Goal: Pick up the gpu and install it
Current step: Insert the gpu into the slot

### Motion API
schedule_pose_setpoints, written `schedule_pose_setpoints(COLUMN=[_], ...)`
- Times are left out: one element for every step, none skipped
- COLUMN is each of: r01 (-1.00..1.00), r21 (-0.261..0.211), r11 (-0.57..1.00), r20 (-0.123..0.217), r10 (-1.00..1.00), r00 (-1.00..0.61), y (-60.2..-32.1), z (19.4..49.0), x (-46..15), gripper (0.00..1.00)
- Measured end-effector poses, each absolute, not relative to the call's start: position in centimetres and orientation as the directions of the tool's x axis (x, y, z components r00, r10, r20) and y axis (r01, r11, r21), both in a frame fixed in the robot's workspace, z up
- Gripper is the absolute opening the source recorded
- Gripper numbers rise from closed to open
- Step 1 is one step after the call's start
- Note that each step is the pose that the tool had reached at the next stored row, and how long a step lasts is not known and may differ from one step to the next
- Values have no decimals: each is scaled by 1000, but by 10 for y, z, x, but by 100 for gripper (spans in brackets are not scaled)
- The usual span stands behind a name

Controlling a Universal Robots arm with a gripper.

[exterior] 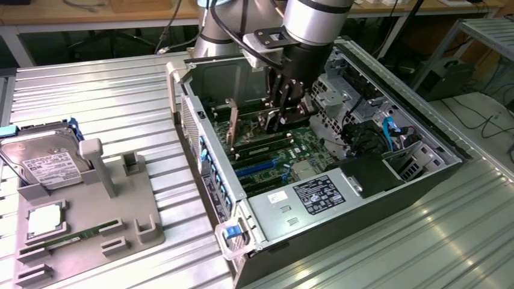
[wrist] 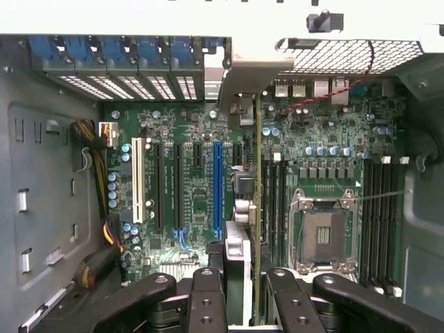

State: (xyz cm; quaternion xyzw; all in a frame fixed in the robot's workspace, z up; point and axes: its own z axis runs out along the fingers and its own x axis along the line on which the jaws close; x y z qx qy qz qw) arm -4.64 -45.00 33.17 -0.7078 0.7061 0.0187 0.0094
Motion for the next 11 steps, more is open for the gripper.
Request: schedule_pose_setpoints(r01=[-1000,-1000,-1000,-1000,-1000,-1000,-1000,-1000,-1000,-1000,-1000], r21=[13,13,14,14,14,14,14,14,14,15,15], r11=[-3,-3,-3,-3,-3,-3,-3,-3,-3,-3,-3], r20=[-40,-39,-39,-38,-37,-37,-37,-37,-37,-37,-37], r10=[-999,-999,-999,-999,-999,-999,-999,-999,-999,-999,-999], r00=[2,2,2,2,2,2,2,2,2,2,2], y=[-450,-450,-450,-450,-450,-451,-451,-451,-451,-451,-451], z=[330,329,328,324,319,318,317,315,314,312,310], x=[-48,-49,-50,-50,-50,-50,-50,-51,-52,-54,-55], gripper=[28,28,28,28,28,28,28,28,28,28,28])
